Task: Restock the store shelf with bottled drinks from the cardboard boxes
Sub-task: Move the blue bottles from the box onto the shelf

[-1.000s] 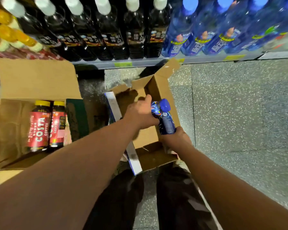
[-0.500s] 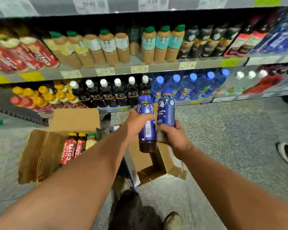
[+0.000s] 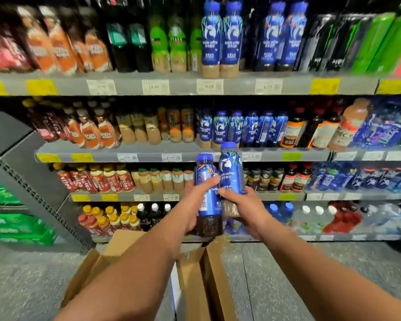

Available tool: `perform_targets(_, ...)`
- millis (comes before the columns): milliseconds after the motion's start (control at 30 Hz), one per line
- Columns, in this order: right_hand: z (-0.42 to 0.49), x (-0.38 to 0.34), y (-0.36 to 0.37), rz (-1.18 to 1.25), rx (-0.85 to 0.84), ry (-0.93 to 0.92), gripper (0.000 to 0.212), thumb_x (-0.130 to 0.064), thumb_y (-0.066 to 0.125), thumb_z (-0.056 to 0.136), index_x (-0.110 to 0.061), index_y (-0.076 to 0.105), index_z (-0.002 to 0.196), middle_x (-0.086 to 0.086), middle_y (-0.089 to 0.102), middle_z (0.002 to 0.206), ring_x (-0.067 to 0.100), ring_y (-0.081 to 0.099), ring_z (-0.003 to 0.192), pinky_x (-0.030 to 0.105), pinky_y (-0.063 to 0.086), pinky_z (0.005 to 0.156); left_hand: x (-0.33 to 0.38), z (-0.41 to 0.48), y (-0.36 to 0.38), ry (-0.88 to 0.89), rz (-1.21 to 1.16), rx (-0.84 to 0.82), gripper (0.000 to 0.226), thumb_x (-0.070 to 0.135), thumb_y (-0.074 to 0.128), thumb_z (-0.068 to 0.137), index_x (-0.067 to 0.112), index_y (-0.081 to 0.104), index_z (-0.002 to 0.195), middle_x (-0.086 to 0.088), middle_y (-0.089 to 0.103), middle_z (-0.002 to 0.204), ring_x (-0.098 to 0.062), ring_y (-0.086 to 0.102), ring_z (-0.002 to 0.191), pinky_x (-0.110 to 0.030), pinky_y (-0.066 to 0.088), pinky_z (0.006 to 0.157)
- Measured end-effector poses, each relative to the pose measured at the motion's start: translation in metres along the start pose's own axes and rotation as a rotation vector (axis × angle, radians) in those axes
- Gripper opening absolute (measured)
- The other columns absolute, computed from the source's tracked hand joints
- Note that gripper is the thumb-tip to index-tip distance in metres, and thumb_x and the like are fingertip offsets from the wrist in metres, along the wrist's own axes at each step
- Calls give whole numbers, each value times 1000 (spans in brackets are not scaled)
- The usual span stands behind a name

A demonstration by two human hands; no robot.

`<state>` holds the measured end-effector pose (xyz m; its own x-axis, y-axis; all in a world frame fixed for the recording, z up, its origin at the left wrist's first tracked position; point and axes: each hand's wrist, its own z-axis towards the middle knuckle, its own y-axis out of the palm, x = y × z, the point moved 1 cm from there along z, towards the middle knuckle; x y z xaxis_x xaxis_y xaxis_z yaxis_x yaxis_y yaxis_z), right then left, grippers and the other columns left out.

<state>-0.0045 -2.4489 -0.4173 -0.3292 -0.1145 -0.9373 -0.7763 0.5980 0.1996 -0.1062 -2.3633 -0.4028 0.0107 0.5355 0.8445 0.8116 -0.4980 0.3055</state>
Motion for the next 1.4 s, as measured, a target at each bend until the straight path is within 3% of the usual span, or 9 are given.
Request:
perform_targets(200, -32, -92, 6, 107, -161, -85, 30, -8, 62, 82, -3, 63, 112, 15, 73, 90, 24, 70, 68, 29, 55, 57, 83, -44, 35, 233, -24, 16, 49, 18, 68, 80, 3, 54, 124, -23, 66, 111, -35, 65, 87, -44, 55, 75)
perform_targets(300, -45, -128, 4, 103, -200, -118, 42, -7, 64, 75, 2, 61, 115, 24, 68, 105, 32, 66, 81, 43, 54, 79, 110, -56, 51, 302, -63, 23, 36, 16, 66, 81, -1, 62, 112, -22, 69, 102, -32, 67, 80, -41, 56, 70)
perform_targets(433, -50, -164, 2, 65, -189, -178, 35, -4, 57, 82, 4, 61, 116, 26, 65, 107, 32, 63, 82, 36, 52, 73, 136, -67, 63, 386, -79, -16, 6, 9, 65, 81, 9, 69, 85, -8, 73, 72, -19, 68, 57, -29, 55, 52)
perform_targets(667, -34, -195, 7, -23, -132, -256, 32, -2, 62, 77, -4, 66, 109, 20, 71, 105, 32, 65, 88, 49, 51, 85, 172, -60, 73, 464, -83, -115, 8, 7, 61, 85, 11, 67, 89, -7, 74, 73, -16, 68, 58, -27, 56, 52)
perform_targets(833, -6, -201, 23, -18, -62, -285, 32, -1, 68, 76, -3, 68, 107, 15, 73, 98, 29, 70, 84, 38, 57, 74, 189, -33, 76, 414, -80, -143, 17, 15, 57, 90, 6, 64, 103, -17, 71, 92, -27, 67, 72, -39, 55, 72)
perform_targets(933, 12, -208, 35, 3, -26, -295, 31, -1, 68, 77, -3, 67, 107, 14, 74, 99, 30, 70, 89, 42, 56, 83, 205, -8, 72, 389, -22, -171, 25, 20, 62, 88, 4, 64, 108, -21, 71, 101, -33, 67, 82, -47, 54, 81)
perform_targets(1100, 42, -226, 49, 29, 49, -313, 35, -2, 70, 77, -8, 65, 111, 11, 74, 101, 30, 70, 92, 39, 57, 80, 237, 37, 71, 400, 41, -209, 39, 13, 75, 77, 9, 55, 110, -13, 72, 96, -26, 70, 76, -37, 57, 66)
perform_targets(1200, 60, -233, 47, -8, 123, -313, 38, -6, 72, 75, -9, 64, 112, 10, 73, 101, 32, 69, 94, 47, 55, 87, 246, 60, 76, 420, 112, -188, 48, 13, 79, 72, 4, 56, 114, -16, 71, 101, -30, 70, 86, -42, 58, 75)
perform_targets(1400, 91, -244, 28, -61, 225, -297, 48, -8, 79, 65, -7, 62, 110, 11, 74, 97, 30, 71, 86, 46, 57, 79, 252, 87, 86, 503, 99, -135, 28, 12, 80, 69, 10, 65, 93, -5, 74, 85, -16, 71, 68, -25, 54, 56)
